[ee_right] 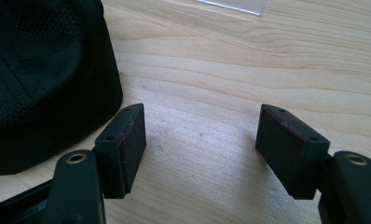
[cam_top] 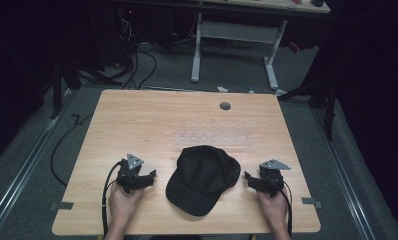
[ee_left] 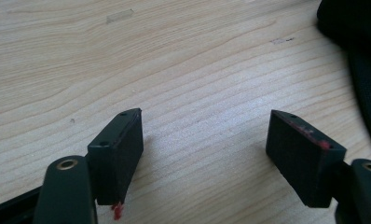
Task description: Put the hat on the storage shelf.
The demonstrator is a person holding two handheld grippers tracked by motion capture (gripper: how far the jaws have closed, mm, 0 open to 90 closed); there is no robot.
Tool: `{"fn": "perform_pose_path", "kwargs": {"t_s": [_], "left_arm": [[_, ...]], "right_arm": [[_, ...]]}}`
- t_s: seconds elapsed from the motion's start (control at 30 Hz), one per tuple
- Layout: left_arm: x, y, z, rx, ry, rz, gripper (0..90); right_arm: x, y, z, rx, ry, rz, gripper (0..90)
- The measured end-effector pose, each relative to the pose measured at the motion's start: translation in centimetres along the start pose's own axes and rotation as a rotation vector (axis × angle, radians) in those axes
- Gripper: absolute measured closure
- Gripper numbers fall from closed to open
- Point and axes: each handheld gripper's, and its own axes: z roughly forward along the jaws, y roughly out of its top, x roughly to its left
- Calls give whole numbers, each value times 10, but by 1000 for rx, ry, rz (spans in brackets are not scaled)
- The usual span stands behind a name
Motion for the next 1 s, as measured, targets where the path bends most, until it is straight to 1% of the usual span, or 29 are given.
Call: {"fn": "perform_pose_path", "kwargs": {"t_s": [0.2,0.33,0.4,0.53,0.63,0.73,0.8,0.83,0.93,1.0], "left_arm": [[0,0,0,1,-1,1,271],[0,0,0,1,-1,1,271],[0,0,0,1,-1,1,271],[0,0,0,1,-1,1,271],[0,0,0,1,-1,0,272],[0,0,0,1,-1,-1,272],[0,0,0,1,-1,-1,272],[0,0,0,1,-1,-1,273],[0,0,0,1,-1,-1,272],[0,0,0,1,-1,-1,272]], "right_arm": [[0,0,0,0,0,-1,335],[1,1,1,2,1,-5,313],[1,1,1,7,10,-16,278],[1,1,2,12,19,-23,249],[2,1,2,12,16,-19,248],[3,1,1,10,18,-8,268],[2,0,-1,9,14,-1,317],[2,-1,-2,7,15,11,333],[0,-2,-6,1,35,36,361],[1,-3,-10,-11,42,39,372]]}}
